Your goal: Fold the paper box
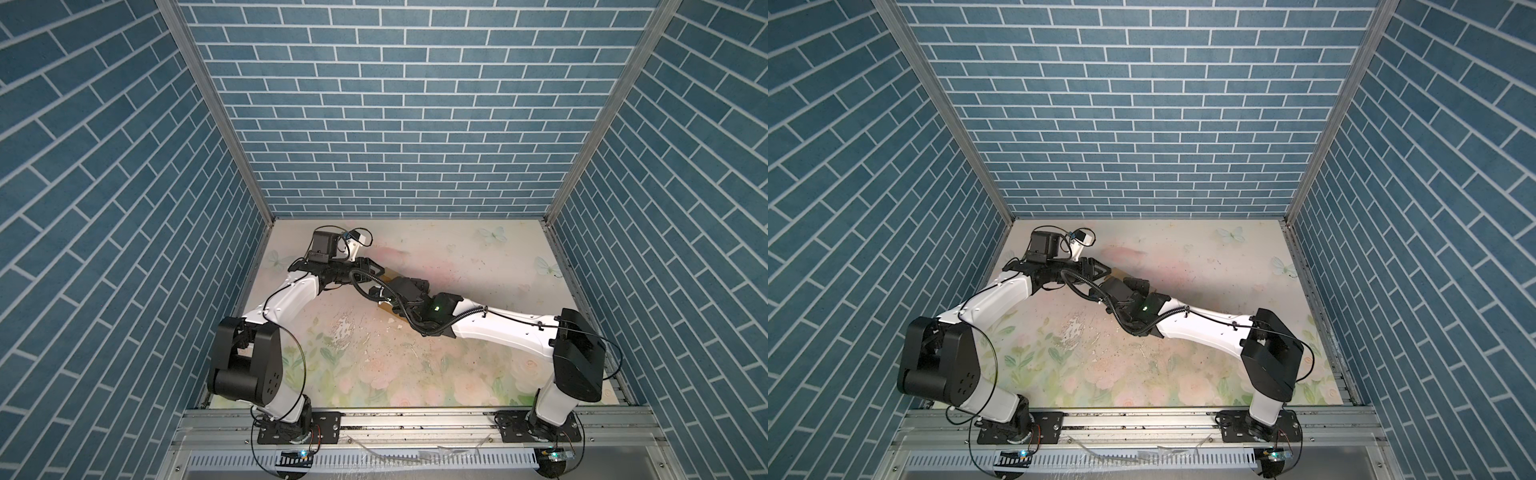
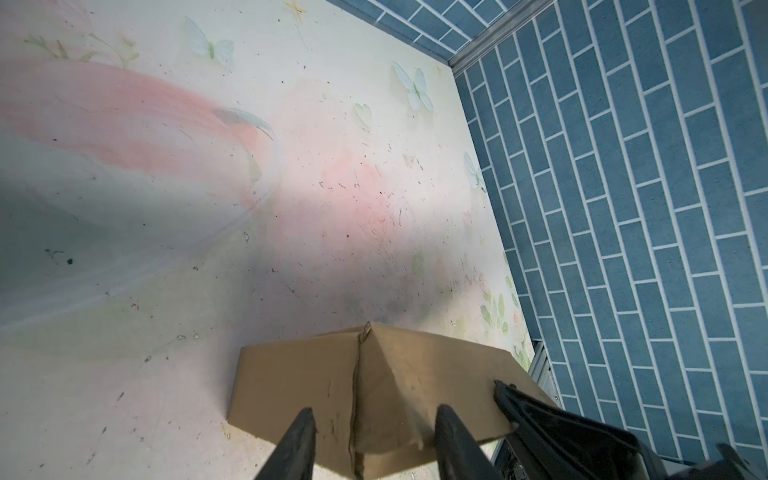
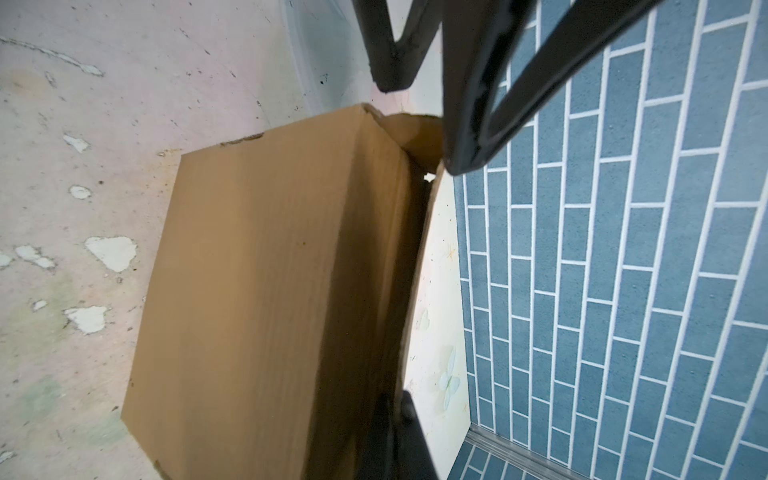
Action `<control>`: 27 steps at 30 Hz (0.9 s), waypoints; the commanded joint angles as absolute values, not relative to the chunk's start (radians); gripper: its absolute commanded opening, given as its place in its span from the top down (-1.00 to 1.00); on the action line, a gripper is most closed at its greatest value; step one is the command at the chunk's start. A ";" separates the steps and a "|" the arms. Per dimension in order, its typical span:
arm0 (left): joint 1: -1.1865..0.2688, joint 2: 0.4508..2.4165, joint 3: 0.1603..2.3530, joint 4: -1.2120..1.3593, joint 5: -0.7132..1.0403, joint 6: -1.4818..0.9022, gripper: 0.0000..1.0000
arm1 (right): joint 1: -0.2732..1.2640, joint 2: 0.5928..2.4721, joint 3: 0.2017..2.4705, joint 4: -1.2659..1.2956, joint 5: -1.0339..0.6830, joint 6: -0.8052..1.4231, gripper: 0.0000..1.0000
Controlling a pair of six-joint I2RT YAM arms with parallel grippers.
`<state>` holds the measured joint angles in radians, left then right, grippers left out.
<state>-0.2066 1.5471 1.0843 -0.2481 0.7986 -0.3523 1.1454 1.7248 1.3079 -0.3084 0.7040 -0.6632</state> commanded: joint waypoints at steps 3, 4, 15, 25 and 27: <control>-0.214 1.551 1.058 -0.242 0.767 -0.349 0.06 | 1.164 1.784 1.285 -0.366 0.677 -0.695 0.98; -0.216 1.552 1.053 -0.244 0.761 -0.346 0.08 | 1.166 1.783 1.285 -0.367 0.677 -0.691 0.96; -0.231 1.571 1.025 -0.245 0.718 -0.299 0.21 | 1.182 1.772 1.256 -0.318 0.677 -0.701 0.65; -0.241 1.596 1.026 -0.258 0.694 -0.276 0.22 | 1.193 1.716 1.272 -0.315 0.670 -0.682 0.49; -0.242 1.600 1.032 -0.267 0.689 -0.273 0.22 | 1.193 1.697 1.284 -0.323 0.645 -0.662 0.45</control>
